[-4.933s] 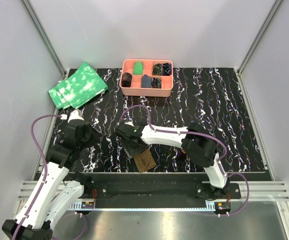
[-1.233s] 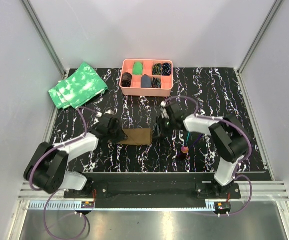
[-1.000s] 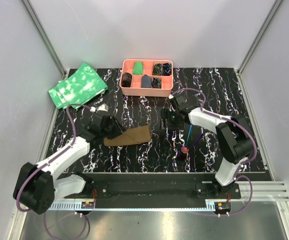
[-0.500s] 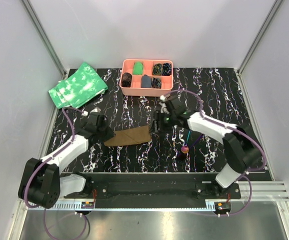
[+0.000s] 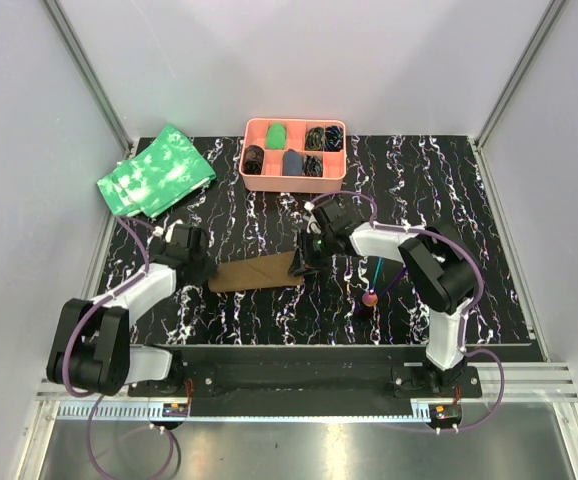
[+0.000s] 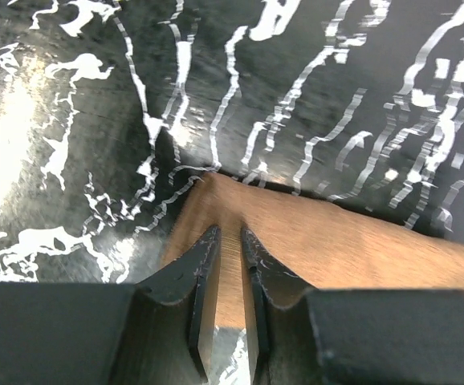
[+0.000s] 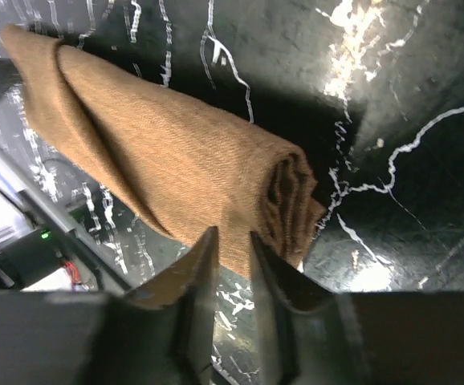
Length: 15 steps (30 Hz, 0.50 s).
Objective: Fold the napkin into a case and place the utensils inside
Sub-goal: Smooth out the smaller rectangle-folded napkin at the center of the board.
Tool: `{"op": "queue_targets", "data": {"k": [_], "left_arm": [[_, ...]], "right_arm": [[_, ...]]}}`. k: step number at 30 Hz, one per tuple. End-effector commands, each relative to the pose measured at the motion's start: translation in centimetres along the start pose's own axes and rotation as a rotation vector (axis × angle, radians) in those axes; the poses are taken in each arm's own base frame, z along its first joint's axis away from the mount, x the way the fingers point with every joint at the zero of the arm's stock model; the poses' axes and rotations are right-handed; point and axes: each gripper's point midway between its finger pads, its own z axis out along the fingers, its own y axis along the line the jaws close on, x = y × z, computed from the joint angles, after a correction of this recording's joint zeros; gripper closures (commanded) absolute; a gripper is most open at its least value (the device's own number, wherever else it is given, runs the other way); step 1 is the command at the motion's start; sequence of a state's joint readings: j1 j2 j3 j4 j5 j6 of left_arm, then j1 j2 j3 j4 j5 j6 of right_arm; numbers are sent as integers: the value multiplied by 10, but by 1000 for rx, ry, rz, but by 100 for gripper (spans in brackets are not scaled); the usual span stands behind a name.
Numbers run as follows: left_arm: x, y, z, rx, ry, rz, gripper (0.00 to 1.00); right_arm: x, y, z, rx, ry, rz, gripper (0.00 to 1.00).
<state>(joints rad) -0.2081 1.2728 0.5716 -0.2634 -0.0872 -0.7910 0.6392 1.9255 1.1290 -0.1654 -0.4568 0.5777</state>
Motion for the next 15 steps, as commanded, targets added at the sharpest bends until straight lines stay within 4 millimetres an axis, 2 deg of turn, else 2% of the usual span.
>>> {"op": "queue_targets", "data": {"k": [1, 2, 4, 5, 6, 7, 8, 9, 10, 11, 12, 13, 14, 15], "left_arm": [[-11, -5, 8, 8, -35, -6, 79], [-12, -8, 6, 16, -32, -3, 80], [-20, -18, -6, 55, -61, 12, 80], [-20, -26, -14, 81, -81, 33, 78], [-31, -35, -31, 119, -150, 45, 74], [-36, -43, -43, 140, -182, 62, 68], [-32, -55, -55, 177, -198, 95, 66], [-39, -65, -73, 215, -251, 104, 63], [-38, -73, -85, 238, -262, 119, 60], [-28, -87, -100, 295, -266, 154, 58], [-25, -93, -106, 308, -275, 158, 56], [-20, -101, -114, 335, -273, 168, 55], [-4, -112, -122, 376, -250, 208, 55], [4, -120, -126, 400, -240, 221, 54]], "right_arm": [[-13, -9, -4, 20, -44, -26, 64], [-13, -3, -7, -2, -42, -36, 59], [-19, 10, -27, -7, -76, -48, 54], [-21, 13, -37, 7, -97, -51, 47], [-23, 20, -60, 27, -126, -53, 41], [-31, 11, -74, 92, -181, -35, 32], [-32, 4, -87, 129, -204, -19, 24], [-29, 5, -113, 152, -239, -4, 7], [-30, -18, -127, 217, -281, 52, 0], [-28, -26, -138, 240, -306, 79, 0], [-25, -26, -160, 243, -352, 97, 0], [-16, -44, -166, 294, -368, 146, 0], [-11, -56, -176, 330, -387, 174, 0], [-9, -55, -190, 332, -438, 168, 0]]}}
